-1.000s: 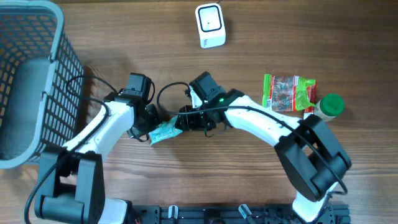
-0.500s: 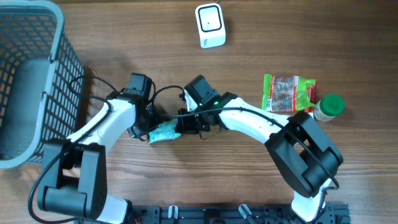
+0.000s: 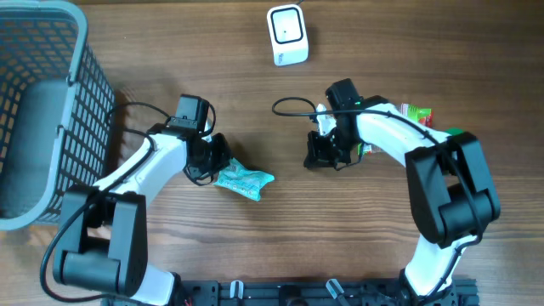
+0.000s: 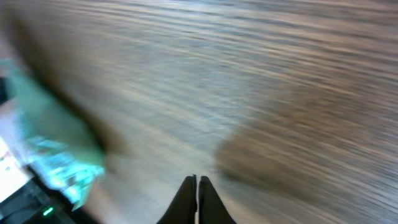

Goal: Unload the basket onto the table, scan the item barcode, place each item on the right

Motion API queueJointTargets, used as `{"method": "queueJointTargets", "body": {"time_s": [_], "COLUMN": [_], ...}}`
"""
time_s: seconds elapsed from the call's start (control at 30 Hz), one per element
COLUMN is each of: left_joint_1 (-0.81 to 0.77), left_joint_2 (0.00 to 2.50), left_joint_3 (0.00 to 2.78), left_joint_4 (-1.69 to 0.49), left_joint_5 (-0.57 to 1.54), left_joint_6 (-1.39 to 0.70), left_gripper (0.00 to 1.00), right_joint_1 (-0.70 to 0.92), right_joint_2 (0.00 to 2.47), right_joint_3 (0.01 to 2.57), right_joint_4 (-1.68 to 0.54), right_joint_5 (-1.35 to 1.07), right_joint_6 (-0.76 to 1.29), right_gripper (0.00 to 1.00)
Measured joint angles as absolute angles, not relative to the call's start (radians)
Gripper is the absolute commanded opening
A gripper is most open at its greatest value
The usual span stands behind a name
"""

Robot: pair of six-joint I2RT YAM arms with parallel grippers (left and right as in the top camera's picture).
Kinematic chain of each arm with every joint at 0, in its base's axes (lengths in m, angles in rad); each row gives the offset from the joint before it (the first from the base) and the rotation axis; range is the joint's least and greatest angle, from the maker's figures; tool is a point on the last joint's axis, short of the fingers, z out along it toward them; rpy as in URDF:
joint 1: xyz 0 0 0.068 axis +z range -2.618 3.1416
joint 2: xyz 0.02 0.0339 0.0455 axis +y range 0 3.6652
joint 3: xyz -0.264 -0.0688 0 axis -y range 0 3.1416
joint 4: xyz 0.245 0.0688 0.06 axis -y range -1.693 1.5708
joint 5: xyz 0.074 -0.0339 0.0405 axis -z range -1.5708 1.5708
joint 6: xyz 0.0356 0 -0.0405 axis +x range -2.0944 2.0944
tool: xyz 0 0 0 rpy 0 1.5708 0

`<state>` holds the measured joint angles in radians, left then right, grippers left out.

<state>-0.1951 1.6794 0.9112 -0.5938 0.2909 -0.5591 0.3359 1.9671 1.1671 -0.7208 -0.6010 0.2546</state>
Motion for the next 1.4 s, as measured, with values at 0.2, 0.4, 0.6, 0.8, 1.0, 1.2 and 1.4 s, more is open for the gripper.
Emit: {"method": "queueJointTargets", "body": {"time_s": [0.2, 0.4, 0.6, 0.8, 1.0, 1.2, 1.4], "left_joint_1": [-0.195, -0.195, -0.195, -0.195, -0.240, -0.308, -0.340], "left_joint_2": [1.559, 1.576, 1.611, 1.611, 1.612, 1.607, 1.531], "left_joint_3": [1.011, 0.961, 0.868, 0.828, 0.820, 0.852, 0.937], "left_joint_4": [-0.716, -0.797, -0.753, -0.725, -0.680, -0.669, -0.590], "left_joint_5": [0.290, 0.257, 0.209, 0.212, 0.264, 0.301, 0.310], "left_joint_6": [-0.545, -0.540, -0.537, -0.537, -0.537, -0.537, -0.537], "left_gripper": [0.05, 0.05, 0.04, 0.04, 0.04, 0.04, 0.04], "right_joint_1": [0.376, 0.543, 0.624, 0.636, 0.582, 0.485, 0.392], "right_joint_2": [1.965, 1.965, 1.964, 1.960, 1.954, 1.920, 1.888], "right_joint_3": [1.167, 1.167, 1.148, 1.119, 1.119, 1.116, 1.114], "right_joint_4": [-0.717, -0.648, -0.485, -0.424, -0.435, -0.589, -0.666], "right_joint_5": [-0.781, -0.729, -0.685, -0.663, -0.657, -0.645, -0.607], "right_joint_6": [0.249, 0.403, 0.567, 0.607, 0.557, 0.381, 0.221], "right_gripper": [0.48, 0.43, 0.34, 0.25, 0.04, 0.04, 0.04]}}
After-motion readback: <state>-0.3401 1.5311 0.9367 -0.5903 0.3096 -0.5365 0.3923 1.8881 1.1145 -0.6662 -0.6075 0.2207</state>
